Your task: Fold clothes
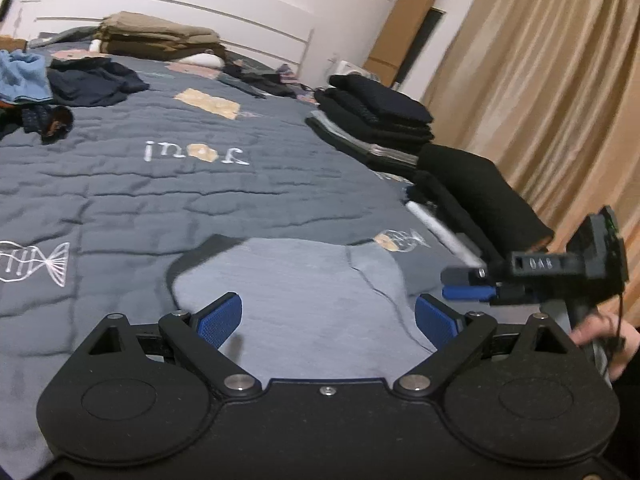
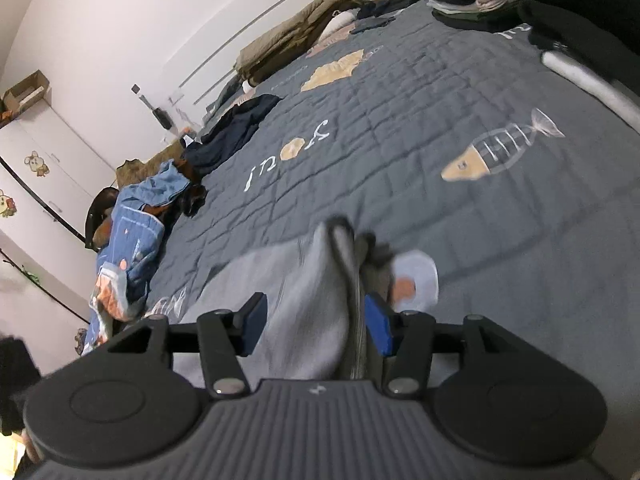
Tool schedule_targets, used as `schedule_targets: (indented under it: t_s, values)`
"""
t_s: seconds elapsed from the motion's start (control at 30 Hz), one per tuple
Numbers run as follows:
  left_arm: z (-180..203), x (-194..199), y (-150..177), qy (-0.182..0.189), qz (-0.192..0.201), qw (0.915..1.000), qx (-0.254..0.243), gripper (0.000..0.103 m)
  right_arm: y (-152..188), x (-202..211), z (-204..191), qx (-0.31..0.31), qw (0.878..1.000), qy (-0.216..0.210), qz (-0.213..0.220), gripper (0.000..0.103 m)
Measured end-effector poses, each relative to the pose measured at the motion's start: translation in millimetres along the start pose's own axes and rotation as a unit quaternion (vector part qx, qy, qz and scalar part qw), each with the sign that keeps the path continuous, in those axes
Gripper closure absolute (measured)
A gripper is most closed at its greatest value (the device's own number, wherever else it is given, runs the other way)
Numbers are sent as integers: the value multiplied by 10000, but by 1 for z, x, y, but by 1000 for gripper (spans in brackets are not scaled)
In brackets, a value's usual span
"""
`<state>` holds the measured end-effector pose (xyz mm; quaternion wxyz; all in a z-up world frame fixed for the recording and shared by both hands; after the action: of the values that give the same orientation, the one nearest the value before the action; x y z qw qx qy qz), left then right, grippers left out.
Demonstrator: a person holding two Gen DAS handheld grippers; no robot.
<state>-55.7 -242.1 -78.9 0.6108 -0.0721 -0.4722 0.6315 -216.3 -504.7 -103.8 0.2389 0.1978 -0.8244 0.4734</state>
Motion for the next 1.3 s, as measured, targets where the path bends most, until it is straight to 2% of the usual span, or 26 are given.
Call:
schedule_targets:
  t_s: [0.13,0.37,0.53,0.6,0.63,0.67,0.83,0.97,1.1,1.13,1.23,1.3]
  values:
    - [10,-1,10,96,-100,9998,-175,10,33,19,-7,-210,9995,196,-105,50]
    - [19,0,18,205,-163,9992,-313,10,90,39,-13,-652,9973,219,-240,49]
    - [20,2,18,203,-146,9992,-299,10,123,32,-14,-890,9945,161,-521,49]
    - [20,3,19,179,-145,9992,-316,10,131,28,-12,-1009,9934,116,-530,61]
    - [20,4,19,155,-146,9992,-337,10,133,27,-10,-1098,9925,100,-527,87]
    - [20,4,20,132,-147,9992,-357,10,135,28,-10,-1162,9917,37,-554,96]
    - [13,20,11,84,51,9994,-321,10,135,53,-14,-1275,9914,-126,-283,98]
    - [3,28,3,-9,122,9998,-163,10,140,59,-14,-1447,9890,-189,-252,98]
    - [4,29,8,71,-92,9997,-227,10,142,51,-7,-1288,9899,300,-501,94]
    - [7,30,11,153,-169,9993,-291,10,142,53,-5,-1395,9885,274,-511,94]
    - [14,33,21,362,-324,9980,-399,11,131,71,-4,-1460,9891,120,-156,89]
    - [17,35,27,482,-387,9972,-429,11,119,83,-10,-1238,9920,198,161,81]
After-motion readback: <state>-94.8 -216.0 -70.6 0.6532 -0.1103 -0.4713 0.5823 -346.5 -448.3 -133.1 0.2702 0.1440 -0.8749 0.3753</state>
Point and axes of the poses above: each gripper's, at about its wrist camera, not at the fingertips, and x roughly against the way its jaws point, z to its right, y to its underside, the point moved 4 cm from there along -x, roughly the way its jaws point, and after that the axes turned 13 degrees about x, right-handed, at the moved point
